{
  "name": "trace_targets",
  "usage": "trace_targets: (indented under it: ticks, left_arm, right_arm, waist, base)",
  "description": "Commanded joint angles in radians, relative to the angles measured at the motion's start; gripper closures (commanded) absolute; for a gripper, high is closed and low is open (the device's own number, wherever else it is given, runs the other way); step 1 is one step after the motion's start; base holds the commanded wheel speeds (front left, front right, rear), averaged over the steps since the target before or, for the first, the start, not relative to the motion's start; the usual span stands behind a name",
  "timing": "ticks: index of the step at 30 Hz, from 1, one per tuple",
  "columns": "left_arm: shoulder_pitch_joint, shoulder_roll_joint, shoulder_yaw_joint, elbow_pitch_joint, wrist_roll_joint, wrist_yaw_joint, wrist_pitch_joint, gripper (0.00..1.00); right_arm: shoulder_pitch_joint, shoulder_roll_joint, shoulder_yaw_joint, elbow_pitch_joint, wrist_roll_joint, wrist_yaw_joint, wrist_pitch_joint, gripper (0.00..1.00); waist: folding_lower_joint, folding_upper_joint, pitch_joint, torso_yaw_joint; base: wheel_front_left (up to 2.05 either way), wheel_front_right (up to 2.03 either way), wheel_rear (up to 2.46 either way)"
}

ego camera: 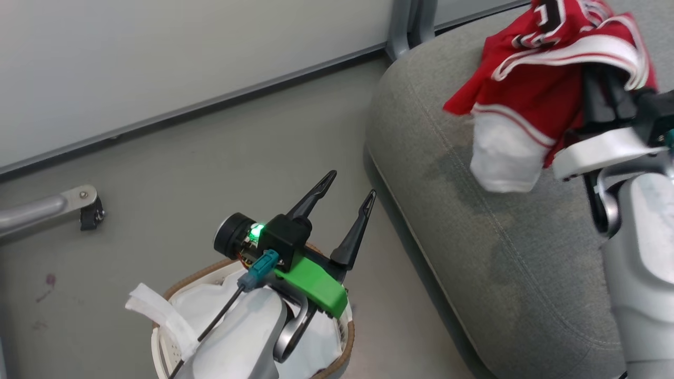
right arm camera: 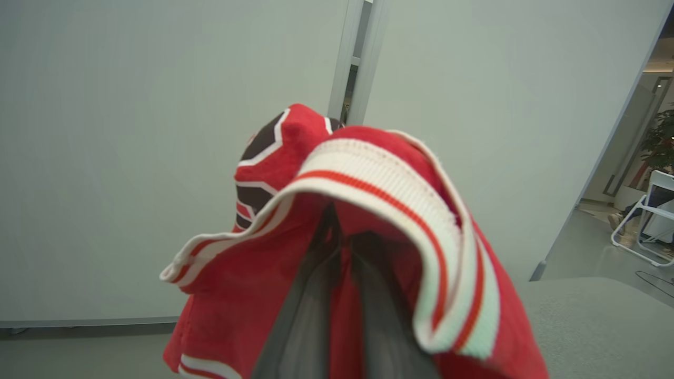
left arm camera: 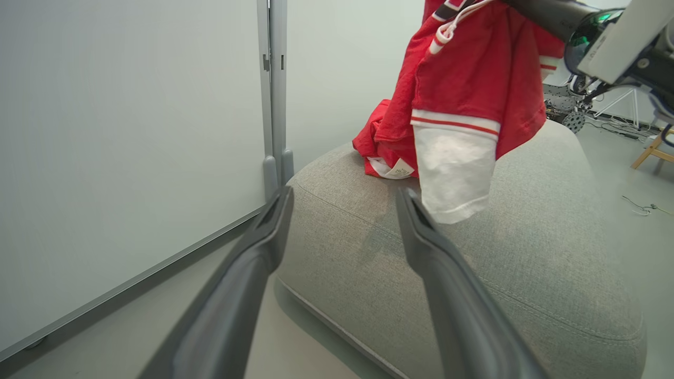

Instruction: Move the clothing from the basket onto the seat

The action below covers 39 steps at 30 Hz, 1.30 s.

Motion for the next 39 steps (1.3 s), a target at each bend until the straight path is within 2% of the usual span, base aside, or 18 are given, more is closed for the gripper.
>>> trace_targets:
  ticks: [1, 8, 14, 21, 33, 34, 35, 36, 37, 38, 39]
  left_arm:
    - [-0.026, 0.014, 0.0, -0.006, 0.01, -0.002, 0.001, 0.0]
    - [-0.099, 0.048, 0.005, -0.02, 0.041, -0.002, 0.001, 0.0]
    - [-0.153, 0.073, 0.018, -0.037, 0.07, -0.002, 0.001, 0.0]
    - [-0.165, 0.094, 0.04, -0.05, 0.088, -0.002, 0.001, 0.0]
    - [-0.148, 0.102, 0.045, -0.035, 0.094, -0.002, 0.001, 0.0]
    - [-0.148, 0.102, 0.045, -0.033, 0.092, -0.002, 0.001, 0.0]
    - [-0.148, 0.102, 0.046, -0.031, 0.09, -0.002, 0.001, 0.0]
    - [-0.146, 0.102, 0.048, -0.029, 0.089, -0.002, 0.001, 0.0]
    - [-0.143, 0.101, 0.048, -0.026, 0.087, -0.002, 0.001, 0.0]
    - [-0.14, 0.101, 0.05, -0.024, 0.086, -0.002, 0.001, 0.0]
    - [-0.13, 0.1, 0.054, -0.02, 0.081, -0.002, 0.001, 0.0]
  right_arm:
    - [-0.029, -0.02, -0.022, -0.001, -0.011, -0.001, -0.002, 1.0]
    - [-0.125, -0.097, -0.138, 0.041, -0.029, -0.001, -0.002, 1.0]
    - [-0.157, -0.087, -0.257, 0.081, -0.039, -0.001, -0.002, 1.0]
    - [-0.168, -0.045, -0.358, 0.133, -0.064, -0.001, -0.002, 1.0]
    - [-0.134, -0.002, -0.396, 0.138, -0.094, -0.001, -0.002, 1.0]
    - [-0.131, 0.001, -0.399, 0.141, -0.096, -0.001, -0.002, 0.97]
    - [-0.128, 0.002, -0.402, 0.142, -0.1, -0.001, -0.002, 0.72]
    - [-0.125, 0.004, -0.403, 0.143, -0.102, -0.001, -0.002, 0.62]
    - [-0.121, 0.005, -0.4, 0.144, -0.106, -0.001, -0.002, 0.16]
    - [-0.118, 0.006, -0.398, 0.144, -0.11, -0.001, -0.002, 0.0]
    - [-0.109, 0.009, -0.394, 0.142, -0.114, -0.001, -0.002, 0.0]
  waist:
    - [0.0, -0.0001, 0.084, 0.05]
    - [0.0, -0.0001, 0.232, 0.121]
    - [0.0, -0.0001, 0.341, 0.152]
    - [0.0, -0.0001, 0.406, 0.146]
    - [0.0, -0.0001, 0.401, 0.116]
    - [0.0, -0.0001, 0.397, 0.115]
    - [0.0, -0.0001, 0.392, 0.114]
    - [0.0, -0.0001, 0.386, 0.112]
    - [0.0, -0.0001, 0.38, 0.11]
    - [0.0, -0.0001, 0.374, 0.109]
    - [0.0, -0.0001, 0.358, 0.105]
  base:
    - [0.0, 0.0, 0.0]
    - [0.0, 0.0, 0.0]
    - [0.0, 0.0, 0.0]
    - [0.0, 0.0, 0.0]
    - [0.0, 0.0, 0.0]
    - [0.0, 0.0, 0.0]
    - [0.0, 0.0, 0.0]
    - [0.0, 0.0, 0.0]
    - [0.0, 0.0, 0.0]
    - [0.0, 0.0, 0.0]
    - [0.0, 0.0, 0.0]
